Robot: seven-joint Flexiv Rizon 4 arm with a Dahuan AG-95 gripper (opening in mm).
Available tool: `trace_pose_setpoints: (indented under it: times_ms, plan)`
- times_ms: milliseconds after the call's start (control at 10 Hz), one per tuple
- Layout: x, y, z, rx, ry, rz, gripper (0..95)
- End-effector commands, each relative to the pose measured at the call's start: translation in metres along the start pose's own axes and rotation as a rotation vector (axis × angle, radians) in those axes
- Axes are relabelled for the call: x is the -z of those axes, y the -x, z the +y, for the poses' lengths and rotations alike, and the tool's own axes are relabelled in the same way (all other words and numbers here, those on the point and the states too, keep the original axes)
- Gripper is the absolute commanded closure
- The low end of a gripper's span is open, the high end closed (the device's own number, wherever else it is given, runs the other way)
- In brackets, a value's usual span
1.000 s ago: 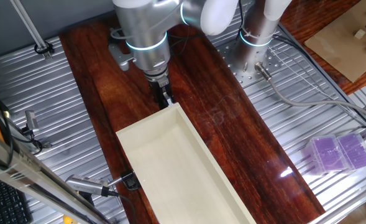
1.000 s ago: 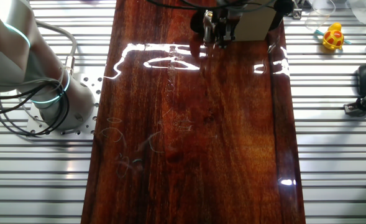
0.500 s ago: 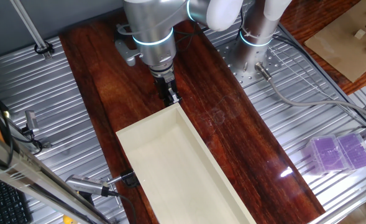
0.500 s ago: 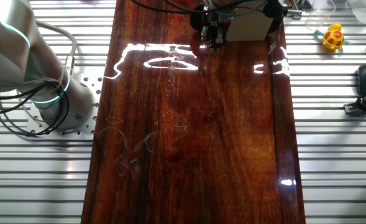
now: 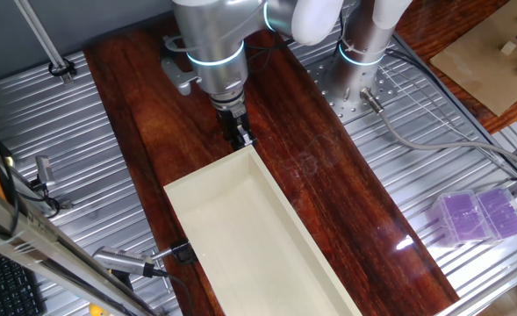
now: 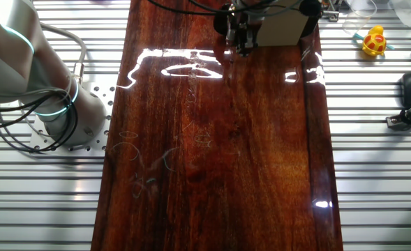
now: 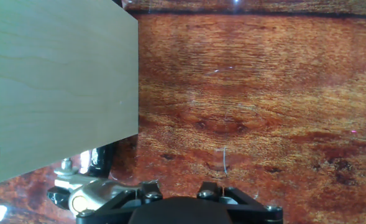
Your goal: Turn off the water tap
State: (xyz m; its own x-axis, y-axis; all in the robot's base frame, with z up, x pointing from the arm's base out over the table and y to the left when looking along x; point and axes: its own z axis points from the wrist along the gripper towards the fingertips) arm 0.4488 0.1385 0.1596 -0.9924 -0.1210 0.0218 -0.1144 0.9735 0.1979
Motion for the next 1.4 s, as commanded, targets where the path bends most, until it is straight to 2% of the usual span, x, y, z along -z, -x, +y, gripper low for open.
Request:
trace_pose_setpoints:
  times_ms: [100, 200, 300, 400, 1200, 1300, 1400]
  plan:
    - [0.009, 0.011, -0.002, 0.021, 0.000, 0.011, 57.0]
    - [0.012, 0.017, -0.004, 0.039, -0.011, 0.014, 76.0]
    - [0.016, 0.021, -0.006, 0.065, -0.019, 0.015, 76.0]
    - [0.018, 0.025, -0.010, 0.091, -0.017, 0.016, 95.0]
    - [0.018, 0.025, -0.012, 0.087, -0.021, 0.016, 95.0]
    - [0.017, 0.022, -0.022, 0.112, -0.027, 0.019, 95.0]
    - [0.015, 0.019, -0.039, 0.155, -0.028, 0.020, 95.0]
